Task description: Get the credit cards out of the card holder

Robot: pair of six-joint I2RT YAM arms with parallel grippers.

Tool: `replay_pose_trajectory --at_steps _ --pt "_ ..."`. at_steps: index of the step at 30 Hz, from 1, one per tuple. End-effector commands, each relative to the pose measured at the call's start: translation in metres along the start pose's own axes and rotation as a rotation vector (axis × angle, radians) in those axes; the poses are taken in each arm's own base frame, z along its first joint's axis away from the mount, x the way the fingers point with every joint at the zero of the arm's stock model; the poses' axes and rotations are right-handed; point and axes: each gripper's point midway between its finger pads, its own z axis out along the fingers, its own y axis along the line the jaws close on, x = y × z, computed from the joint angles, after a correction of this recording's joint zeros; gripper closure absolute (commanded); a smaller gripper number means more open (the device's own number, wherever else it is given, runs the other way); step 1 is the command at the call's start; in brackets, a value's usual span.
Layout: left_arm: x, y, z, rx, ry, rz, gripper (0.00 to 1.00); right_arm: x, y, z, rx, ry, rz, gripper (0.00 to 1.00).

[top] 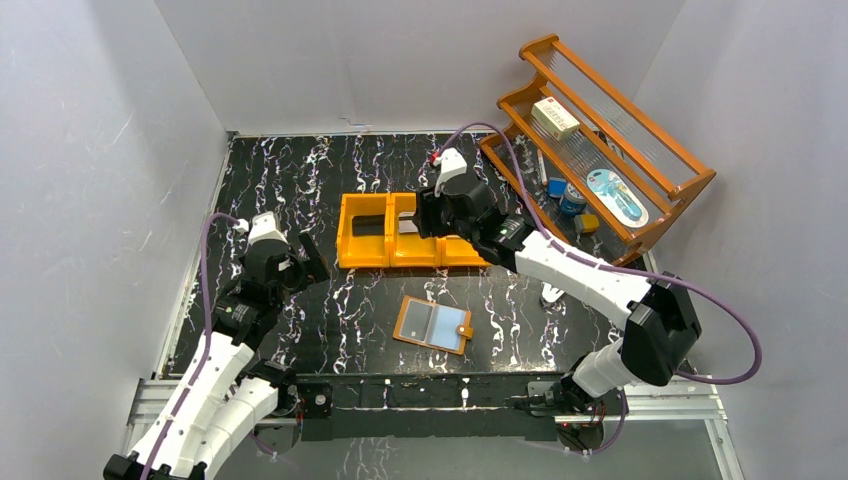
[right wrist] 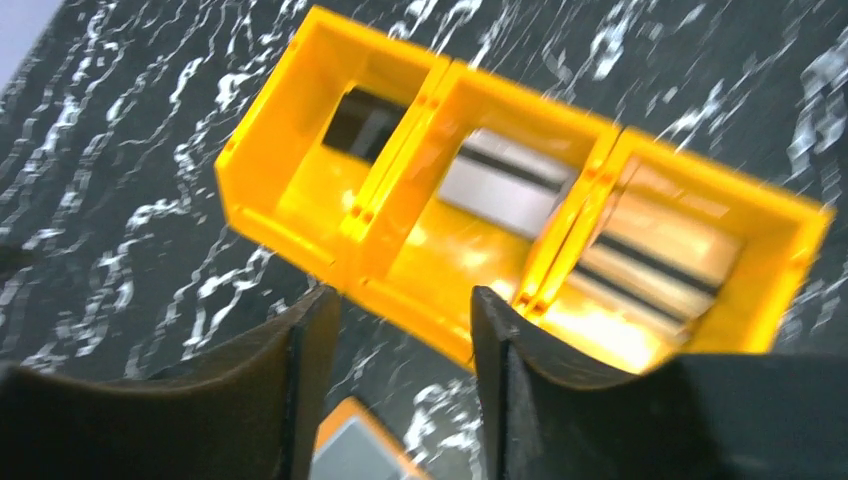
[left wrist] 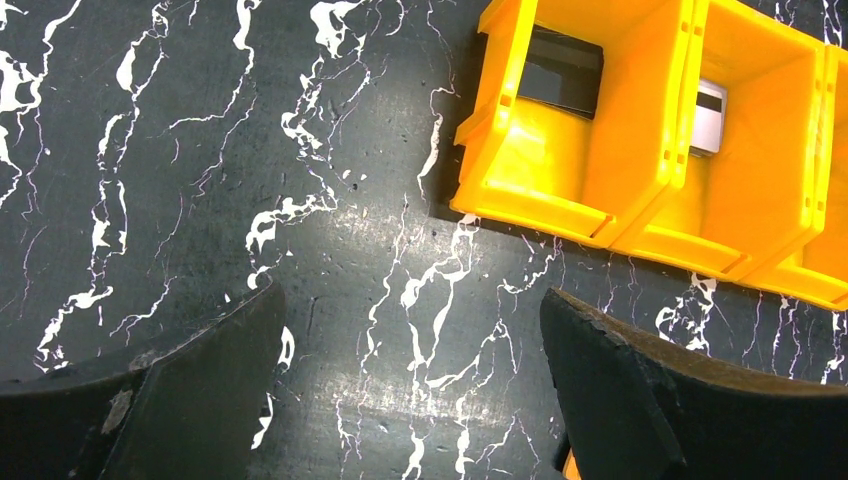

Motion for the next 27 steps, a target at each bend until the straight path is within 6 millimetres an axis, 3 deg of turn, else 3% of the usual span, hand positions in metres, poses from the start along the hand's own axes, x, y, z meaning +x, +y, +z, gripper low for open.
replay_pose_trajectory --at_steps 1,6,9,16,18,23,27 --pt "0.003 0.001 0.003 -0.001 0.005 0.007 0.02 0.027 0.018 -0.011 -0.039 0.123 0.28 0.46" --pt "0.004 -0.003 0.003 0.017 0.015 0.014 0.02 0.074 0.023 -0.02 -0.012 0.274 0.492 0.43" --pt "0.008 -0.008 0.005 0.047 0.033 0.022 0.02 0.108 0.039 -0.029 -0.051 0.35 0.606 0.41" --pt "0.02 -0.028 0.009 0.142 0.118 0.058 0.02 0.177 0.057 -0.044 0.113 0.444 0.599 0.39" --pt "0.024 -0.03 0.011 0.154 0.138 0.066 0.02 0.183 0.062 -0.045 0.189 0.435 0.558 0.36" --pt "0.025 -0.03 0.013 0.146 0.154 0.076 0.02 0.189 0.054 -0.043 0.394 0.444 0.465 0.25" --pt "0.023 -0.026 0.012 0.128 0.142 0.077 0.02 0.198 0.062 -0.033 0.405 0.462 0.453 0.24"
